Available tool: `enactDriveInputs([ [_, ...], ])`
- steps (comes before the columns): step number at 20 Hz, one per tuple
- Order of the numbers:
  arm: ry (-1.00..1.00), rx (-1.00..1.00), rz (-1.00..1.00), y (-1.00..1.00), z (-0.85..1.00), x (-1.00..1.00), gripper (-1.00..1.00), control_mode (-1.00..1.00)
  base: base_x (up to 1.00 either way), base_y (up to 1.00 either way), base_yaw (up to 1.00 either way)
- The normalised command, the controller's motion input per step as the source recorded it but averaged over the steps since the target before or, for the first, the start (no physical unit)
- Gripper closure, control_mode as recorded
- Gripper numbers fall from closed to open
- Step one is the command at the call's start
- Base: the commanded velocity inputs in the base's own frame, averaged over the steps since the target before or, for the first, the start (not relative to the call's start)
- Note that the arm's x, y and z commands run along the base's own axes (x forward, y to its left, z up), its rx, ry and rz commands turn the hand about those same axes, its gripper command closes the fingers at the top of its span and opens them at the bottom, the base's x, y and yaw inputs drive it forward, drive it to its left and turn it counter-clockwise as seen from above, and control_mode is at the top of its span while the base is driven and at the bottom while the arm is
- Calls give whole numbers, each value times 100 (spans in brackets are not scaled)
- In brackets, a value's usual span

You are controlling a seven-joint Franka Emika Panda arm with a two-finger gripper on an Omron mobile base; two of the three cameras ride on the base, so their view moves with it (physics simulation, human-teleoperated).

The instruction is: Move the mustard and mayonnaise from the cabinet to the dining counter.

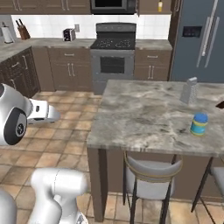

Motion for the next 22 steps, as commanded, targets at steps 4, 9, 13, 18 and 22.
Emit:
enactDriveInputs([
  [4,0,0,0,0,0,0,-100,100,45,82,-4],
  [9,0,0,0,0,0,0,-100,100,68,58,-18],
  [13,0,0,0,0,0,0,-100,100,79,41,-27],
  [18,0,0,0,0,0,0,-100,100,83,37,-30],
  [22,0,0,0,0,0,0,-100,100,77,52,-14],
])
